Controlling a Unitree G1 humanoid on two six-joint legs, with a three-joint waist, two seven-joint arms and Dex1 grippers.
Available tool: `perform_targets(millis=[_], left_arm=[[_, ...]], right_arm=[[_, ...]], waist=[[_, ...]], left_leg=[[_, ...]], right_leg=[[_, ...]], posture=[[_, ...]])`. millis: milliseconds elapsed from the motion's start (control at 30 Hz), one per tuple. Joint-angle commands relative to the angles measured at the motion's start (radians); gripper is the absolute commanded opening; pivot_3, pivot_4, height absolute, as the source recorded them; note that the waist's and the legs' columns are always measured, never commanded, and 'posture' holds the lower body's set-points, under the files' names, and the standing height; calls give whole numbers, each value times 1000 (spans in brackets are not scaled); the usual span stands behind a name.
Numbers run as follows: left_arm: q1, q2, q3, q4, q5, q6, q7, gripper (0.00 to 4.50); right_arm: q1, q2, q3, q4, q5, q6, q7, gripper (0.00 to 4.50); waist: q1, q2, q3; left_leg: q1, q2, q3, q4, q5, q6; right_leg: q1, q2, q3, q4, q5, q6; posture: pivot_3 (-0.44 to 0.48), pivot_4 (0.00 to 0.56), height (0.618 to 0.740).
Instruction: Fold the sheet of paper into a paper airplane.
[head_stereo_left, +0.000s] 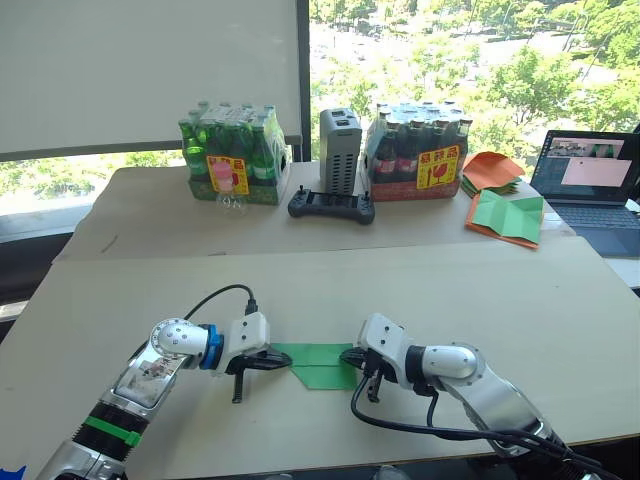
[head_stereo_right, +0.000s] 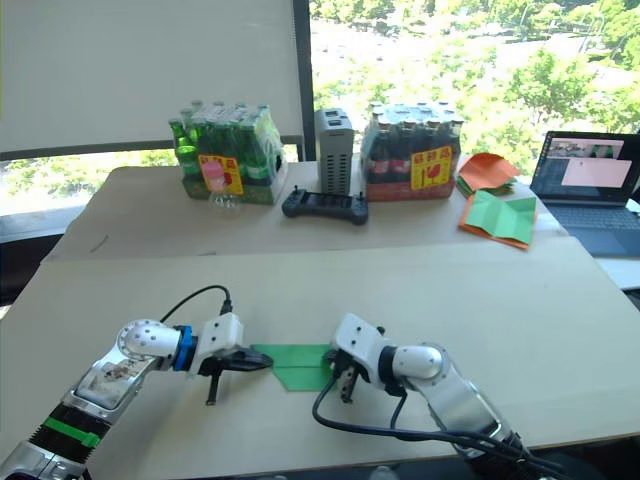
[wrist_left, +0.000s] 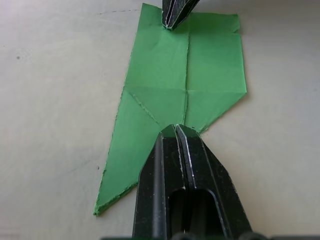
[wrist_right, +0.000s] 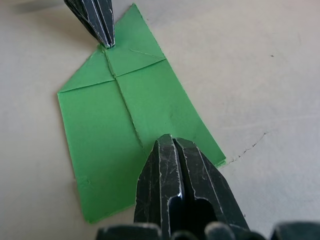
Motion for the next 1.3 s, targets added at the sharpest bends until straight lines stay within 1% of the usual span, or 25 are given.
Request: perform_targets(millis=[33,233,367,467,567,633,700,767,867,900,1000,1067,1200,1300], left_arm=[[29,29,-6,32,29,29,2,0],[27,28,3,15,20,40,5,0],[29,37,44,-48,-16,83,14,0],[36,41,98,-146,-81,177,34,0],[63,53,172,-261,-179,293,56,0],[86,62,223,-327,-243,362,74,0],[122,75,282,-395,-316,437,89,0],[155,87,309,-435,-351,477,103,0],[185,98,312,-450,-349,481,126,0],[188,100,312,-452,-350,481,130,0],[204,88,300,-452,-347,470,154,0],[202,78,288,-456,-349,467,165,0],[197,69,271,-457,-350,464,176,0],[195,68,262,-455,-350,458,180,0]], right_arm=[[13,-11,19,27,-6,19,11,26],[13,-9,22,23,-6,20,12,26],[8,-7,23,13,-4,26,11,26],[5,2,7,-19,18,50,8,26],[4,13,-19,-71,50,62,6,26],[0,41,-62,-124,106,103,-7,26],[-2,80,-132,-211,195,165,-20,26],[-10,95,-182,-270,251,221,-33,26],[-20,85,-237,-311,327,307,-37,825],[-22,81,-245,-318,344,323,-39,1153],[-38,23,-284,-242,360,328,-15,2196],[-55,16,-289,-192,390,325,4,2869],[-94,-13,-240,-46,341,250,38,2869],[-118,-17,-232,8,360,234,72,2869]], waist=[[-1,0,0],[-4,0,0],[-5,0,0],[-7,0,0],[-7,0,1],[-7,0,1],[-8,1,2],[-10,1,2],[-6,1,2],[-2,1,2],[1,1,2],[1,1,3],[-4,1,3],[-7,1,3]], left_leg=[[0,0,0,0,0,0],[0,0,0,0,0,0],[0,0,0,0,0,0],[-1,0,0,-1,0,0],[-2,0,0,-1,0,0],[-3,0,0,-1,0,0],[-3,0,0,-2,0,0],[-4,1,0,-3,0,0],[-3,0,0,-4,0,0],[-2,0,0,-4,0,0],[-3,0,0,-4,0,0],[-2,0,1,-4,0,0],[-2,1,1,-6,0,0],[-2,1,1,-7,0,0]], right_leg=[[0,0,0,0,0,0],[0,0,0,0,0,0],[0,0,0,0,0,0],[-1,0,0,0,0,0],[-2,0,0,0,0,0],[-3,0,0,0,0,0],[-4,0,0,0,0,0],[-5,0,2,0,0,0],[-4,0,2,-2,0,0],[-3,0,1,-2,0,0],[-3,0,1,-2,0,0],[-3,0,2,-3,0,0],[-4,0,2,-3,0,0],[-4,0,2,-3,0,0]], posture=[[0,150,735],[0,150,735],[0,150,735],[0,150,735],[0,150,735],[0,150,735],[0,150,735],[0,150,735],[0,150,735],[0,150,735],[0,150,735],[0,150,735],[0,150,735],[0,150,735]])
